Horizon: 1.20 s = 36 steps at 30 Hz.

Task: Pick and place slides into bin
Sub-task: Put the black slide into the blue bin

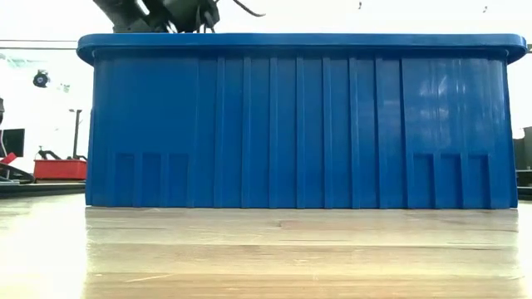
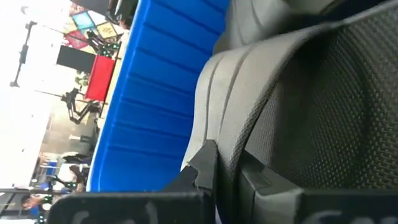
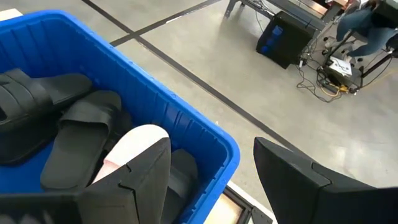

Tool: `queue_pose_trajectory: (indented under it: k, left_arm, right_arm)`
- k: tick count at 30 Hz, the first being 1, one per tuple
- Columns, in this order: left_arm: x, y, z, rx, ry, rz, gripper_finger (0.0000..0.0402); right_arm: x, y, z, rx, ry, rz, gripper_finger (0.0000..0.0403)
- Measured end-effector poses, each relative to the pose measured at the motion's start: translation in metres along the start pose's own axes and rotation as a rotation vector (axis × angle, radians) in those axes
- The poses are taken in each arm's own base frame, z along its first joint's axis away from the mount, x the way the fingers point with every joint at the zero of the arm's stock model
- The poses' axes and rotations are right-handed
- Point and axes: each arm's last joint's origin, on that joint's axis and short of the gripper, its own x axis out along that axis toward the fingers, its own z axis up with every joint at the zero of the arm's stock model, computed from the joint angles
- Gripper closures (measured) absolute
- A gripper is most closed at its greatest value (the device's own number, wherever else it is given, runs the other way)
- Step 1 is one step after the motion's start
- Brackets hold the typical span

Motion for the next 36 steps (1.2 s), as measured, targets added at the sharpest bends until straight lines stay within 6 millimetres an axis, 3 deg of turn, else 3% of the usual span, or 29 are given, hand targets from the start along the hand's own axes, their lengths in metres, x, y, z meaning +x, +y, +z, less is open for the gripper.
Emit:
queue_pose_trajectory:
  k: [8, 24, 29, 36]
  left_arm:
    - [0.01, -0.002, -0.017, 0.005, 0.037, 0.009, 0.0401]
    - [0.037, -0.014, -0.021, -0.03, 0.051, -0.038, 0.0398]
    - [0.04, -0.015, -0.02, -0.039, 0.007, -0.168, 0.0356]
    - [0.04, -0.014, -0.021, -0.042, -0.011, -0.238, 0.0257]
  right_arm:
    - [0.0, 0.0, 0.0, 0.0, 0.0, 0.001, 0.0182]
    - [0.0, 0.0, 0.0, 0.0, 0.001, 0.003, 0.0182]
    - [0.0, 0.0, 0.0, 0.0, 0.001, 0.003, 0.0181]
    - [0.0, 0.0, 0.0, 0.0, 0.001, 0.003, 0.0181]
